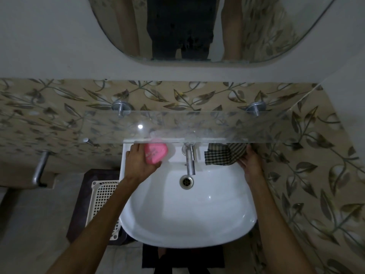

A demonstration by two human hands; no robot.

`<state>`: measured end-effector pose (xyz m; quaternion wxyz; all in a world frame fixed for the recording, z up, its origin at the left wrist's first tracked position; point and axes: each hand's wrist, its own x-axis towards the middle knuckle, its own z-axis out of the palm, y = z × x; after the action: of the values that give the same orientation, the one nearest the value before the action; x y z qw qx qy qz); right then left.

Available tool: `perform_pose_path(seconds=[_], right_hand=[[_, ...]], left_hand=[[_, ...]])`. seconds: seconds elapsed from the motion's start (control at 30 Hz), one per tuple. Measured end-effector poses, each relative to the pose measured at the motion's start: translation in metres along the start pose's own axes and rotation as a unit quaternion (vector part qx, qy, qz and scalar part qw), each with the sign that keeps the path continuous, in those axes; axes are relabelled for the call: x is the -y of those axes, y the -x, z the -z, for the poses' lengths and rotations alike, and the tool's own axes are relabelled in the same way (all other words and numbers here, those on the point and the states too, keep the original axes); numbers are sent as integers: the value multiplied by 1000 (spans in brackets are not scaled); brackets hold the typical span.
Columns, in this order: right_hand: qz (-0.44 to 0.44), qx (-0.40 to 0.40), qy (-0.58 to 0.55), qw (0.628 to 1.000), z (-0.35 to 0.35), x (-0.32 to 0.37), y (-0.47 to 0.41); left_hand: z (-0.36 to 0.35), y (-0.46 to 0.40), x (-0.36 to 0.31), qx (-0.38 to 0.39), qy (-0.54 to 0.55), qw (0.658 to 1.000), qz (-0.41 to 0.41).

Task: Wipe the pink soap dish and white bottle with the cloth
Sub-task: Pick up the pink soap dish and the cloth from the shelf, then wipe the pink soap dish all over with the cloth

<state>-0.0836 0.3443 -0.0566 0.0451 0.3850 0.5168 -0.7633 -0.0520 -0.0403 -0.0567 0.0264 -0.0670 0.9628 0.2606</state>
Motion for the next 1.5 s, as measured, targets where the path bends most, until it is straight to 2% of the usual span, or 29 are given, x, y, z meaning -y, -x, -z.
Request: perform_pose_path(seconds=[0.1, 0.2, 0.27, 0.33, 0.4, 0.47, 0.57, 0.63, 0.7, 0.77, 0.83, 0.9, 1.0, 1.07, 1.13, 1.2, 1.27, 1.3, 1.33, 1.4, 1.5], right_hand=[[-47, 13, -105, 993, 12, -3, 19], [-86, 32, -262, 961, 18, -2, 47], [-87, 51, -339, 935, 15, 0, 70], [-99, 76, -370, 921, 11, 2, 93], [-123, 122, -394, 903, 5, 3, 120], [-135, 142, -381, 904, 1, 1, 142], [-113, 185, -343, 914, -1, -1, 173], [-91, 244, -339, 904, 0, -1, 193], [-68, 286, -311, 904, 5, 0, 207], [-61, 293, -294, 908, 15, -2, 215], [-74, 276, -284, 915, 28, -6, 219], [-90, 255, -241, 932, 39, -12, 219], [-71, 220, -77, 970, 45, -10, 221], [-30, 196, -4, 980, 43, -4, 221], [8, 131, 75, 988, 39, 2, 224], [100, 13, 209, 973, 32, 7, 231], [283, -57, 291, 912, 24, 14, 243], [373, -42, 280, 884, 18, 20, 250], [412, 3, 267, 871, 9, 26, 257], [381, 107, 244, 886, -12, 33, 262], [347, 128, 205, 906, -27, 29, 259]], left_hand=[[0, 24, -10, -30, 32, 999, 21], [3, 50, -28, -46, 105, 992, 60], [10, 67, -46, -21, 189, 976, 109], [17, 85, -69, 31, 299, 940, 158], [18, 105, -93, 80, 410, 887, 196], [15, 125, -115, 152, 517, 808, 239], [13, 149, -141, 278, 661, 624, 310], [16, 156, -153, 308, 730, 525, 310], [23, 155, -163, 302, 785, 466, 275], [32, 148, -170, 263, 825, 437, 242], [44, 138, -174, 248, 836, 446, 203], [56, 129, -179, 256, 819, 481, 182], [67, 124, -187, 261, 789, 525, 184], [71, 126, -192, 254, 790, 528, 180], [73, 130, -199, 239, 800, 522, 174], [76, 135, -205, 227, 797, 536, 160], [81, 141, -214, 218, 761, 595, 140], [84, 143, -218, 217, 731, 635, 128], [85, 146, -222, 217, 704, 666, 114], [88, 152, -227, 215, 677, 698, 91], [96, 155, -229, 207, 629, 747, 63]])
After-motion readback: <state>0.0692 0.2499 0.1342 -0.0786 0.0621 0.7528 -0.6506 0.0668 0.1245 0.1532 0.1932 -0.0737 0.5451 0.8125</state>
